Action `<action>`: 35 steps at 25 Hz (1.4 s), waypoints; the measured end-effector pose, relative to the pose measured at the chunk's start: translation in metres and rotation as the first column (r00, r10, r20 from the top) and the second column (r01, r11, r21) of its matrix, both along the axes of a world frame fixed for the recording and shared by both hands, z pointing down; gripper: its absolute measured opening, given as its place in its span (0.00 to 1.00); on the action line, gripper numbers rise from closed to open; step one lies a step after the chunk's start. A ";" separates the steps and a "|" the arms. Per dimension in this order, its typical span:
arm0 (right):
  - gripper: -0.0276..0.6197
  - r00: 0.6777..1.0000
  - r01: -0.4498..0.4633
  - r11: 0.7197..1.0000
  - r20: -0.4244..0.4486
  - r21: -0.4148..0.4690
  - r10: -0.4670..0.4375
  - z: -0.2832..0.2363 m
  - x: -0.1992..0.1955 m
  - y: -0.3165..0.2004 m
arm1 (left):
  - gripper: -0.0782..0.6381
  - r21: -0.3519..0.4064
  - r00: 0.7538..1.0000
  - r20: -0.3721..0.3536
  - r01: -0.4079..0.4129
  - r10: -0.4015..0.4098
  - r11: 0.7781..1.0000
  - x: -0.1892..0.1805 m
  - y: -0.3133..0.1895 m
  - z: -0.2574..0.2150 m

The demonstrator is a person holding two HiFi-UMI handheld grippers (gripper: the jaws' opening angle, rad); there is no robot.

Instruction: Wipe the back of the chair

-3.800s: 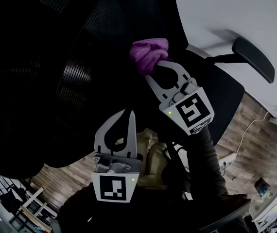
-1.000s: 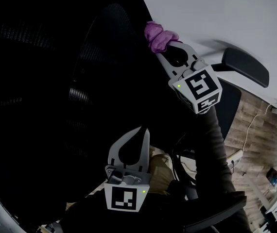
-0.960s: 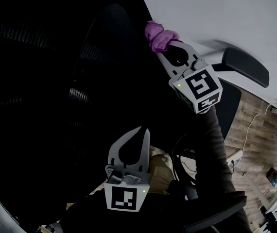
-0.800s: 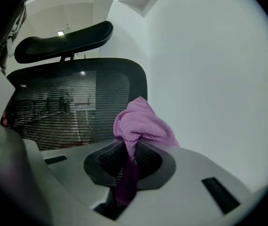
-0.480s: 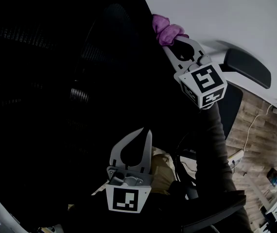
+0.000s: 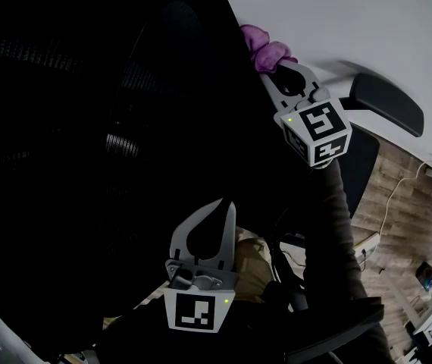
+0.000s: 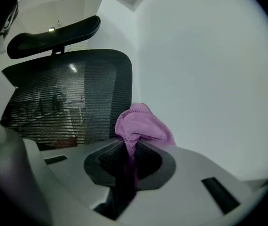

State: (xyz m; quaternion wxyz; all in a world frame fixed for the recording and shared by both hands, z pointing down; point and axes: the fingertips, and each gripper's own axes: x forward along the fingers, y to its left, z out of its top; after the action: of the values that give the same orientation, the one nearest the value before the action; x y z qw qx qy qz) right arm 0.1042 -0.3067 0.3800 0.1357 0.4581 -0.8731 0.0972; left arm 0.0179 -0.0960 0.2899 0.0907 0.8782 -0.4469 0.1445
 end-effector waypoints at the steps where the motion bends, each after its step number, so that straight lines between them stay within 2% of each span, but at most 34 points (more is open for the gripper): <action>1: 0.11 1.000 -0.002 1.000 -0.003 -0.003 0.002 0.001 0.000 0.001 | 0.12 0.001 1.000 -0.001 0.002 -0.002 1.000 0.000 0.001 0.000; 16: 0.11 1.000 -0.003 1.000 -0.011 0.021 0.003 -0.001 -0.008 0.017 | 0.12 0.006 0.999 -0.002 0.044 -0.044 0.999 -0.005 0.012 0.002; 24: 0.11 0.999 0.031 0.999 -0.016 0.041 -0.031 0.000 -0.024 0.041 | 0.12 -0.006 0.996 -0.009 0.085 -0.085 0.996 -0.011 0.029 0.012; 35: 0.11 0.997 0.077 0.995 -0.026 0.061 -0.076 -0.003 -0.047 0.068 | 0.12 0.032 0.990 -0.045 0.137 -0.136 0.990 -0.024 0.037 0.012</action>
State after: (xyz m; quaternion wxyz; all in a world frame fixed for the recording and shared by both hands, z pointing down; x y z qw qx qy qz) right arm 0.0572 -0.2389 0.3773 0.1354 0.4293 -0.8910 0.0595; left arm -0.0057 -0.0586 0.3021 0.0947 0.8498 -0.5064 0.1116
